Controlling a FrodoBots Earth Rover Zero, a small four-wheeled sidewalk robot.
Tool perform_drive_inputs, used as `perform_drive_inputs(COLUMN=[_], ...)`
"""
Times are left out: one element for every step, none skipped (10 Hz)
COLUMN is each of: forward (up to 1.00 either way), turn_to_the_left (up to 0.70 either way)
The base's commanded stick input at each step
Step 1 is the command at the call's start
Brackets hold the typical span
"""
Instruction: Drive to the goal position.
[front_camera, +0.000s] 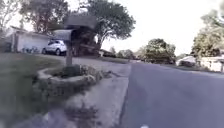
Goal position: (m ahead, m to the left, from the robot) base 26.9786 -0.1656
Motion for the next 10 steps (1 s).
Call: perform_drive_inputs(forward=[1.00,1.00,1.00,1.00,1.00,1.00,1.00,1.00,1.00,1.00], turn_to_the_left=[0.00,0.00,0.00,0.00,0.00,0.00,0.00,0.00,0.00,0.00])
